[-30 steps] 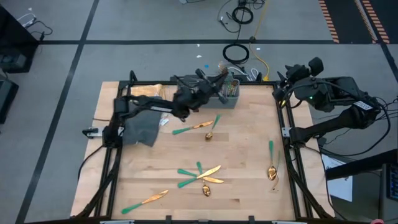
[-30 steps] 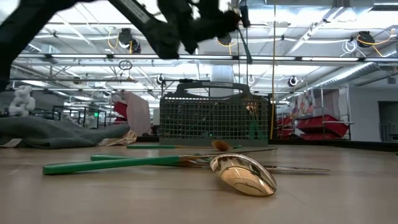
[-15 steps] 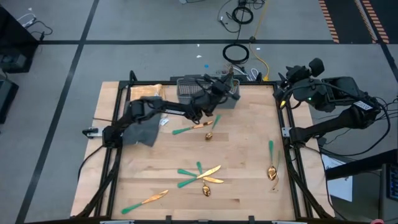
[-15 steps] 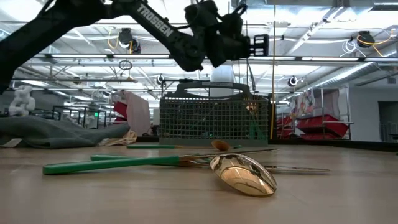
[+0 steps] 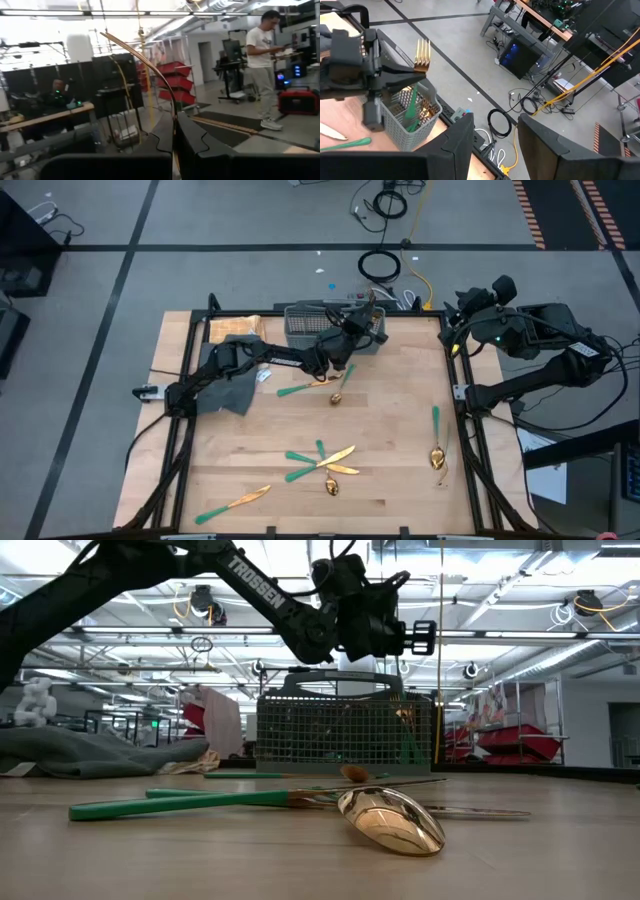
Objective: Sort silverware
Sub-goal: Put the green fork into the gray silverware basket
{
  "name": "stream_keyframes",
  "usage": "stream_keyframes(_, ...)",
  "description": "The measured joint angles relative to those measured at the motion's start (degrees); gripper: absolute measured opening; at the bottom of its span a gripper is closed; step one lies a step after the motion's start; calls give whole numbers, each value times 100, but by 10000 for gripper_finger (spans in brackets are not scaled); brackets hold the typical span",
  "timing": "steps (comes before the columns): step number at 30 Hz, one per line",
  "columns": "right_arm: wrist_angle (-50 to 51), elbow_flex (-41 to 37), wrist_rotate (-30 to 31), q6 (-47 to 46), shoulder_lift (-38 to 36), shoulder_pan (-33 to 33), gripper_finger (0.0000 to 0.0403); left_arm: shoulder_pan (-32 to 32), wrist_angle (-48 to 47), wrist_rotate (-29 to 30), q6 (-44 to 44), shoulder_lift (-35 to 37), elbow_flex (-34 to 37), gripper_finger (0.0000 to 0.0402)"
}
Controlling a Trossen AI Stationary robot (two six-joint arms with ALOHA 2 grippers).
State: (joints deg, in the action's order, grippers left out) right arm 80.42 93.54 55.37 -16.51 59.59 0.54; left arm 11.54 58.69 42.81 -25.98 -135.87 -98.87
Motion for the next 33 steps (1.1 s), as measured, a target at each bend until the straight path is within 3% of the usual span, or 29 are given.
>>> stream_keyframes(16,-2,0,-60,-37,0,0,144,12,-1590,-69,1260,6,0,7)
stream_keyframes(29,0,0,-334,-33,0,-2,144,1,-1900,-807,1350,9,0,98)
stream_keyframes(33,45,0,-338,-22,0,-2,144,-76,-1921,-806,862,171,9,106)
